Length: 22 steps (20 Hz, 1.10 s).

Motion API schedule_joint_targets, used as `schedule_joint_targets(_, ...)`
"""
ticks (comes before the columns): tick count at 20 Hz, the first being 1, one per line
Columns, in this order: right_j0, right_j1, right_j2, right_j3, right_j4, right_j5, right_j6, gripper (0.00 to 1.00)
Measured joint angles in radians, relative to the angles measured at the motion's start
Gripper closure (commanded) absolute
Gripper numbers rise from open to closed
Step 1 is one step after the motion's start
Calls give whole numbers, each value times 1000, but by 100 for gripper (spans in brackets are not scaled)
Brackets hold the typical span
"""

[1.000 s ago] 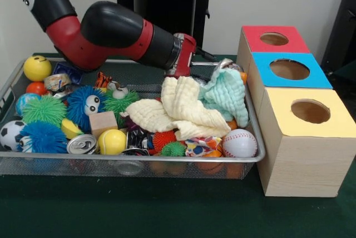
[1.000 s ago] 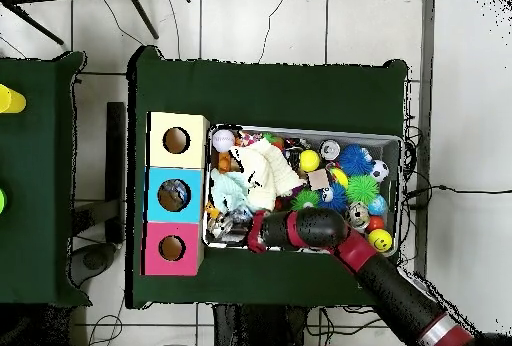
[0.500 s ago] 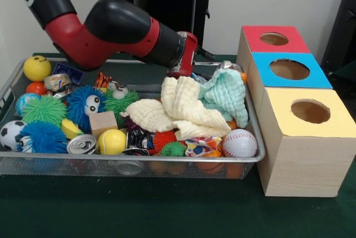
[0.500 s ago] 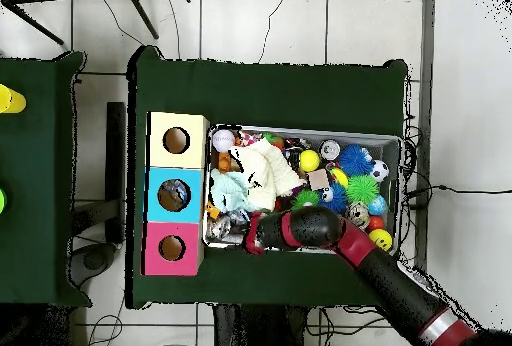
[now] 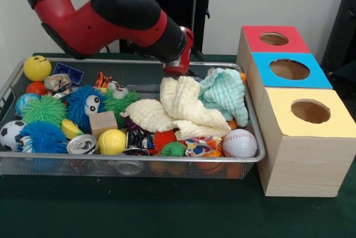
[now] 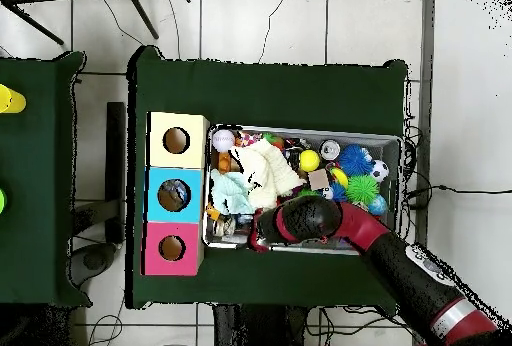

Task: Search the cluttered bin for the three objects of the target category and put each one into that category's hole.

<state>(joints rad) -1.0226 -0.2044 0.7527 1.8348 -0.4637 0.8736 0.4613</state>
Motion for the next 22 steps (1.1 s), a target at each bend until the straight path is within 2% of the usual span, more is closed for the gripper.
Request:
schedule_joint_targets(10, 67, -153, -32, 1, 14, 26, 0, 0)
schedule_joint_targets(17, 71, -253, -33, 2, 41, 26, 0, 0)
schedule_joint_targets(22, 67, -284, -33, 2, 60, 27, 0, 0)
